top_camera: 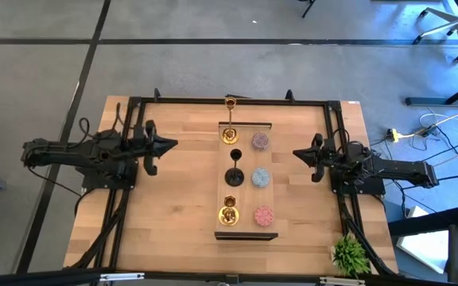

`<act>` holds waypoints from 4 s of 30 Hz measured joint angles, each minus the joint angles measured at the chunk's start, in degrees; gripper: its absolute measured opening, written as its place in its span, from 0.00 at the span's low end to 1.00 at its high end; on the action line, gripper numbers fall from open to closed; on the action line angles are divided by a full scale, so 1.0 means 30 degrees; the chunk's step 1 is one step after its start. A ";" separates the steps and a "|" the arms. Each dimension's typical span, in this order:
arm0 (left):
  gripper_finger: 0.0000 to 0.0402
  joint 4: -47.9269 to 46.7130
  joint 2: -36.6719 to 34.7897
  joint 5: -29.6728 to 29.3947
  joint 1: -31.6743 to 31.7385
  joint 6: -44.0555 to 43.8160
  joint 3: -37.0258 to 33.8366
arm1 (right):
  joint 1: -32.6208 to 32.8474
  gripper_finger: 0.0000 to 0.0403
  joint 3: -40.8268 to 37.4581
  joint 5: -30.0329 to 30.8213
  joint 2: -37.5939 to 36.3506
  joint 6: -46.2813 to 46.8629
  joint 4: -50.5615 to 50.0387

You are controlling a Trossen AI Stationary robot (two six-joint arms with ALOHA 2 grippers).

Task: Pick & Place candle stick holders
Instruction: Return to Home Position

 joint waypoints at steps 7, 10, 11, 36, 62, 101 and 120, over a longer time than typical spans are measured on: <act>0.00 -0.2315 -0.4415 -0.0451 -0.0599 -0.0231 -0.1945 | 0.0001 0.00 0.0000 0.0000 0.0000 0.0000 -0.0007; 0.00 -0.3326 -0.5939 -0.0418 -0.0729 -0.0267 -0.2629 | 0.0007 0.00 0.0000 0.0000 0.0000 0.0000 -0.0007; 0.00 -0.3588 -0.6320 -0.0149 -0.0736 -0.0275 -0.2835 | 0.0006 0.00 0.0000 0.0000 0.0000 0.0000 -0.0007; 0.01 -0.3345 -0.7425 0.1526 -0.0730 -0.0635 -0.6107 | 0.0000 0.00 0.0000 0.0000 0.0000 0.0000 0.0007; 0.01 -0.3397 -0.7177 0.1574 -0.0730 -0.0618 -0.6107 | 0.0002 0.00 0.0000 0.0000 -0.0002 0.0000 0.0007; 0.02 -0.3400 -0.7177 0.1573 -0.0730 -0.0621 -0.6114 | 0.0002 0.00 0.0000 0.0000 -0.0005 0.0000 0.0007; 0.02 -0.3404 -0.7177 0.1573 -0.0730 -0.0624 -0.6121 | 0.0005 0.00 0.0000 0.0002 -0.0004 0.0000 0.0004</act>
